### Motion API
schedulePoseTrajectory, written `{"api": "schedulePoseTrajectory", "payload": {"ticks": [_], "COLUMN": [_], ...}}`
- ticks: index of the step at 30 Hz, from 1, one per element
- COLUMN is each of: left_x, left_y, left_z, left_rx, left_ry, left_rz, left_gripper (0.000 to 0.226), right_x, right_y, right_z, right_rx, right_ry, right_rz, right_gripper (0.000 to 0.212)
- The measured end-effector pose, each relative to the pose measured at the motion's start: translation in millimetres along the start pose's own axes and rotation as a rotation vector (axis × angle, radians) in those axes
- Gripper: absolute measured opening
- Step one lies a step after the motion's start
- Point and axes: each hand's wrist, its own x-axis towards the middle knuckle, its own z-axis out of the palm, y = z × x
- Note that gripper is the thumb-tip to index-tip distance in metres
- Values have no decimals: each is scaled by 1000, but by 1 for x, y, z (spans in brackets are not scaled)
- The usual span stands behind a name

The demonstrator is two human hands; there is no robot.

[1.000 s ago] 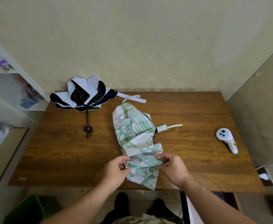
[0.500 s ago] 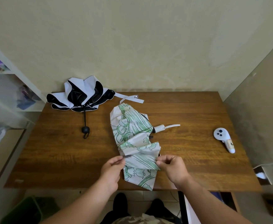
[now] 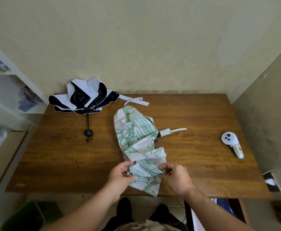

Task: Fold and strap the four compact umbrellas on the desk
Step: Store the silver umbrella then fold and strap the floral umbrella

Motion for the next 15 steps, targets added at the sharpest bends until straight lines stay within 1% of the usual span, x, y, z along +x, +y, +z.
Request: {"api": "schedulePoseTrajectory", "payload": {"ticks": [2, 4, 6, 8, 12, 15], "left_x": [2, 3, 5, 6, 12, 17], "left_y": [-1, -2, -4, -7, -16, -19], "left_z": [3, 3, 1, -3, -14, -20], "left_rx": [172, 322, 380, 412, 521, 606], "left_ry": [23, 85, 119, 122, 97, 79], "left_rz": [84, 164, 202, 234, 289, 312], "left_gripper": [51, 34, 24, 21, 23, 24], "right_x": [-1, -2, -2, -3, -2, -2], "right_y": [1, 3, 8, 11, 24, 38], "right_z": [1, 1, 1, 2, 11, 22], "right_rx": [4, -31, -74, -101, -137, -214], "right_ry": [23, 53, 86, 95, 68, 41], "right_rz": [0, -16, -51, -84, -135, -172], "right_gripper": [25, 24, 28, 29, 27, 17]}}
